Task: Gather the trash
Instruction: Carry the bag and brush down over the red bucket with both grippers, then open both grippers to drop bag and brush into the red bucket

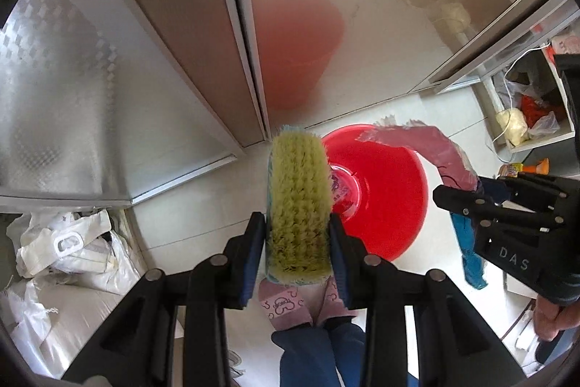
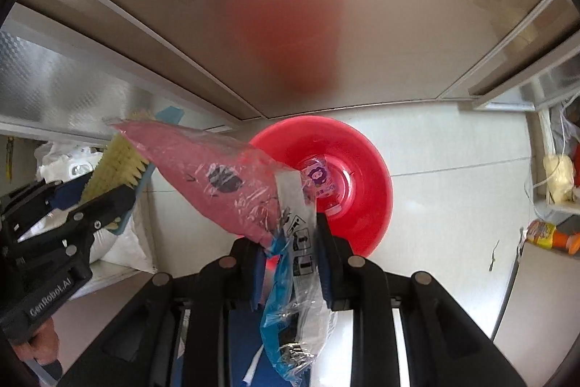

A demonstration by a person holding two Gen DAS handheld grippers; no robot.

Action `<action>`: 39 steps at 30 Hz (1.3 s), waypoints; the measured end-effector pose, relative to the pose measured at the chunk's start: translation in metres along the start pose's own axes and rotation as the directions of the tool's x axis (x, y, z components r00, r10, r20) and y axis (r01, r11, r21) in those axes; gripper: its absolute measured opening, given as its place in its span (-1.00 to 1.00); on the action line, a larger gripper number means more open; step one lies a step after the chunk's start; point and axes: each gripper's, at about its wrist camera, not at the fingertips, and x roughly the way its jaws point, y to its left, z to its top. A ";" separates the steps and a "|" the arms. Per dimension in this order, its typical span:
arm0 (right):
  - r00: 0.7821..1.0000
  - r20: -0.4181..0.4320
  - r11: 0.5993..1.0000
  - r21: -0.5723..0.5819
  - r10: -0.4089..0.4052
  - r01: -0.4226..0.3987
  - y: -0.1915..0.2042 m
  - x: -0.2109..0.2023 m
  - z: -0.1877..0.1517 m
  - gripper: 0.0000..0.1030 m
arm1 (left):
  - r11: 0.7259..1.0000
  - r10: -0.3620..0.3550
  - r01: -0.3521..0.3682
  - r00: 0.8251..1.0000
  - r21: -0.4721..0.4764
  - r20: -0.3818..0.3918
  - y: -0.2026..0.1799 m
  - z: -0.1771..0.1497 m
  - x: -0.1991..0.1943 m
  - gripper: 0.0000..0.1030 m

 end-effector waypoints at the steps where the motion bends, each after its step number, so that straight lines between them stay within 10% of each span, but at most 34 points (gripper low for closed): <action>1: 1.000 -0.001 1.000 -0.011 0.000 0.000 0.001 -0.001 0.000 -0.37 | 1.000 -0.003 0.003 1.000 0.003 0.001 -0.002 -0.001 0.000 -0.36; 5: 1.000 0.024 0.999 -0.045 -0.003 0.004 0.005 -0.009 -0.004 0.46 | 1.000 -0.009 0.009 1.000 0.010 -0.012 -0.005 -0.003 0.001 -0.36; 39: 0.998 0.023 0.950 0.308 -0.064 0.054 -0.058 -0.030 -0.072 0.72 | 0.962 -0.069 0.098 0.990 0.256 -0.121 -0.098 0.000 0.022 -0.33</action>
